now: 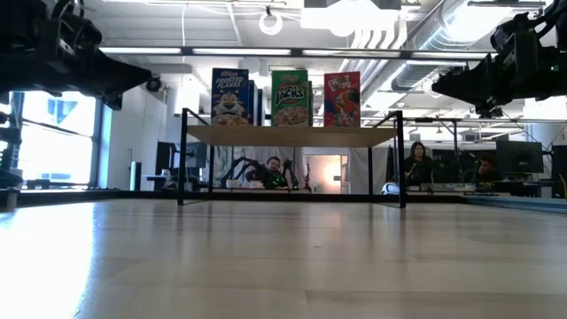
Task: Stack cereal on shelf
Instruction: Return to Home Position
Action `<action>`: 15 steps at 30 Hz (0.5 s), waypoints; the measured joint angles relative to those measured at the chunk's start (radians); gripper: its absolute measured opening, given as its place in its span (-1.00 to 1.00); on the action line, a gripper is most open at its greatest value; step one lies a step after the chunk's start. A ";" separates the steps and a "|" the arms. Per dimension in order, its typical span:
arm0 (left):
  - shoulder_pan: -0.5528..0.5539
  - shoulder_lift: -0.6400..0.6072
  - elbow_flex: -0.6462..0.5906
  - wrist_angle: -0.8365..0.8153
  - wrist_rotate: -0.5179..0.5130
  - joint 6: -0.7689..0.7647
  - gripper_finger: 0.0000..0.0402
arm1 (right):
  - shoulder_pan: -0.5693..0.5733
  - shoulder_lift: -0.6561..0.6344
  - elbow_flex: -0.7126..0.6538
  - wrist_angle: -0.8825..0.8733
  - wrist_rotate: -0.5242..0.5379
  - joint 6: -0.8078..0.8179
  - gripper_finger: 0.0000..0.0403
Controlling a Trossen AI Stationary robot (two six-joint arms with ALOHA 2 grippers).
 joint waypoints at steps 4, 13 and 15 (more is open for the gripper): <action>0.000 0.003 0.000 -0.001 -0.008 -0.027 -1.00 | 0.000 0.000 0.000 0.000 0.000 0.000 -1.00; 0.000 0.003 0.000 -0.001 -0.010 -0.027 -1.00 | 0.000 0.000 0.000 0.000 0.000 0.000 -1.00; 0.000 0.003 0.000 -0.001 -0.010 -0.027 -1.00 | 0.000 0.000 0.000 0.000 0.000 0.000 -1.00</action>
